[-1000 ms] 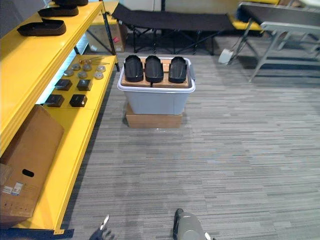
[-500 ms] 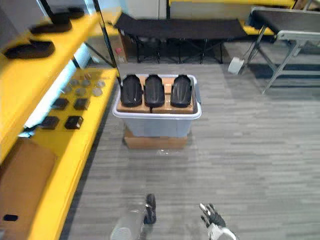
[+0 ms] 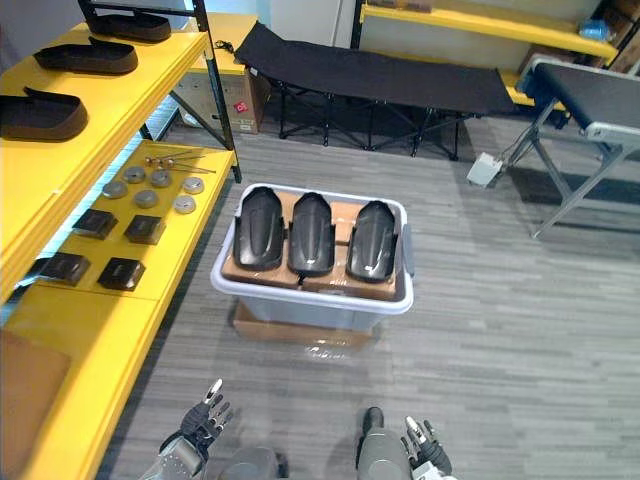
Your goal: Walk over and take plastic housings, then place them on the shelf
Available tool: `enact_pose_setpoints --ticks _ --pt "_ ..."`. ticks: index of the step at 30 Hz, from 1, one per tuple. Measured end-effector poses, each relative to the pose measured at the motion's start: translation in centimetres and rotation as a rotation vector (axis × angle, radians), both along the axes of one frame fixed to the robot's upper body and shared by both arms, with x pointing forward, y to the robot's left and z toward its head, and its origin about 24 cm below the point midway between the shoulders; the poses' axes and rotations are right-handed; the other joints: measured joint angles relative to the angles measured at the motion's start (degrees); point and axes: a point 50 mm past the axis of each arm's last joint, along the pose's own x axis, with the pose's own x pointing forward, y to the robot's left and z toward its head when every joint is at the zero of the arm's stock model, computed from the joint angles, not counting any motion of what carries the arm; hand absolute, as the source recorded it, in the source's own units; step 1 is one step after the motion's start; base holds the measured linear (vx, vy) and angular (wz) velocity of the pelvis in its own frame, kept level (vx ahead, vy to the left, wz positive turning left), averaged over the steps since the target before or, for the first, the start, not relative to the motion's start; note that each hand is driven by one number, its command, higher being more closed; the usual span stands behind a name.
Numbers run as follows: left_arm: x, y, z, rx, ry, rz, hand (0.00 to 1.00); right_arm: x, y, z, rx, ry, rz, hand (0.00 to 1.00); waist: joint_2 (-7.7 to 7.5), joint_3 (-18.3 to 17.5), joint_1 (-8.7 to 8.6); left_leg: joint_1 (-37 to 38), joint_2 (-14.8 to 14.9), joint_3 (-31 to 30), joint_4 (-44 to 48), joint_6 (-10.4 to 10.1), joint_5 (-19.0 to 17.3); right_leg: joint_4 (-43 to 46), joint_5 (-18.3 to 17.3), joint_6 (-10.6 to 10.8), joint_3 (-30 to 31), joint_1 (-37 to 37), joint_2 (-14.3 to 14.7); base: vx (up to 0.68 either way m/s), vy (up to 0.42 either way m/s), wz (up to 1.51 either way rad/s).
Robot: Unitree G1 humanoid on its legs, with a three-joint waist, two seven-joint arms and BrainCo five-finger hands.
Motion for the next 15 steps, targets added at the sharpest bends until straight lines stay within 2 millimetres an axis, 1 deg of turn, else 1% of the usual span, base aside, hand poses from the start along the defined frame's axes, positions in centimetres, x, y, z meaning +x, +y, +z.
enact_pose_setpoints --ticks 1,2,3,4,5,6,7,8,9,10,12,13,14,15 --pt "-0.4 -0.4 -0.2 -0.025 0.015 0.039 0.0 0.0 -0.9 0.2 -0.039 0.012 0.013 0.0 1.86 0.2 -0.1 -1.7 2.3 1.1 5.9 -1.7 0.8 -1.6 -1.0 -0.6 -1.3 3.0 1.0 0.41 -0.282 0.48" --pt "-1.0 -0.6 -0.6 -0.035 0.043 0.061 0.0 -0.3 -1.5 0.1 -0.067 0.042 0.017 0.0 2.73 0.0 0.07 -3.4 4.9 3.9 9.9 -2.2 0.3 -3.9 -1.3 -1.2 -2.6 6.6 1.4 0.34 -0.235 0.53" --pt "-1.1 -0.6 -0.6 -0.032 0.049 0.063 0.0 -0.6 -1.6 0.1 -0.075 0.055 0.013 0.0 3.03 -0.2 0.05 -3.4 5.7 5.6 9.7 -2.2 0.3 -5.1 -1.4 -1.3 -3.4 8.6 1.2 0.3 -0.194 0.67" --pt "-1.2 -0.5 -0.7 -0.025 0.053 0.057 0.0 -0.9 -1.9 0.1 -0.093 0.068 0.006 0.0 2.89 -0.3 -0.17 -3.3 6.3 8.4 7.0 -2.2 0.4 -6.6 -1.4 -1.3 -4.6 12.0 0.2 0.15 -0.103 0.55" --pt "-1.3 -0.4 -0.7 -0.018 0.05 0.047 0.0 -0.9 -2.0 0.2 -0.104 0.071 0.008 0.0 2.74 -0.4 -0.12 -3.3 6.2 9.6 4.6 -2.2 0.5 -7.2 -1.5 -1.2 -4.8 13.1 -0.6 0.2 -0.125 0.52" --pt "-1.3 -0.3 -0.7 -0.002 0.047 0.027 0.0 -0.6 -2.4 0.4 -0.127 0.059 -0.004 0.0 2.68 -0.4 -0.16 -3.6 6.1 10.5 -0.7 -1.7 2.3 -8.0 -1.7 -0.8 -5.2 14.2 -1.6 0.16 -0.068 0.1" --pt "-1.8 -0.2 -0.8 0.023 0.054 0.007 0.0 -0.2 -2.9 0.7 -0.156 0.039 -0.007 0.0 2.88 -0.4 -0.04 -3.9 6.1 10.5 -5.6 -1.3 6.9 -8.0 -3.5 0.8 -5.5 14.4 -2.0 0.14 -0.022 -0.03" --pt "-1.8 -0.2 -0.8 0.031 0.053 0.003 0.0 -0.2 -3.2 0.8 -0.172 0.038 -0.01 0.0 3.7 -0.5 -0.33 -4.1 6.9 10.0 -7.7 -1.0 10.1 -7.8 -3.7 1.0 -5.5 14.2 -1.5 0.11 0.088 -0.21" --pt "-2.4 -0.1 -1.0 0.048 0.072 -0.015 0.0 -0.5 -3.7 0.9 -0.191 0.052 -0.026 0.0 3.79 -0.7 -0.37 -4.2 7.1 9.7 -9.0 -2.0 14.4 -7.1 -5.1 1.8 -5.0 13.7 -1.7 0.08 0.17 -0.17" --pt "-2.3 0.7 -0.9 0.088 0.076 -0.048 0.0 -1.4 -3.2 0.6 -0.18 0.079 -0.035 0.0 1.32 -1.6 -0.34 -4.0 5.6 10.9 -11.0 -1.7 14.4 -6.9 -5.4 2.4 -4.1 12.3 -3.3 0.08 0.173 -0.17" --pt "-2.2 1.4 -0.8 0.115 0.075 -0.058 0.0 -1.8 -2.4 0.4 -0.16 0.082 -0.037 0.0 -0.11 -1.9 -0.34 -4.2 4.5 12.1 -12.5 -1.4 14.7 -6.9 -5.5 2.8 -3.5 11.1 -4.4 0.08 0.112 -0.16" --pt "-2.0 2.0 -0.6 0.143 0.061 -0.057 0.0 -2.1 -1.4 0.1 -0.132 0.093 -0.024 0.0 -1.63 -1.4 -0.34 -4.8 3.4 12.6 -13.5 -1.1 14.9 -7.4 -5.1 3.4 -2.9 9.8 -4.9 0.1 0.093 -0.15" --pt "-1.7 2.4 -0.5 0.156 0.053 -0.059 0.0 -2.5 -0.9 -0.1 -0.12 0.109 -0.015 0.0 -2.44 -1.0 -0.42 -4.8 2.8 12.9 -14.0 -1.0 14.9 -8.1 -4.6 3.9 -2.8 9.9 -5.3 0.1 0.067 -0.09" --pt "-1.6 2.4 -0.4 0.159 0.05 -0.065 0.0 -3.0 -0.6 -0.3 -0.112 0.123 -0.015 0.0 -2.8 -1.0 -0.45 -4.8 2.3 12.9 -14.3 -0.9 15.0 -8.4 -4.4 4.1 -2.8 10.0 -5.6 0.14 0.067 0.04"
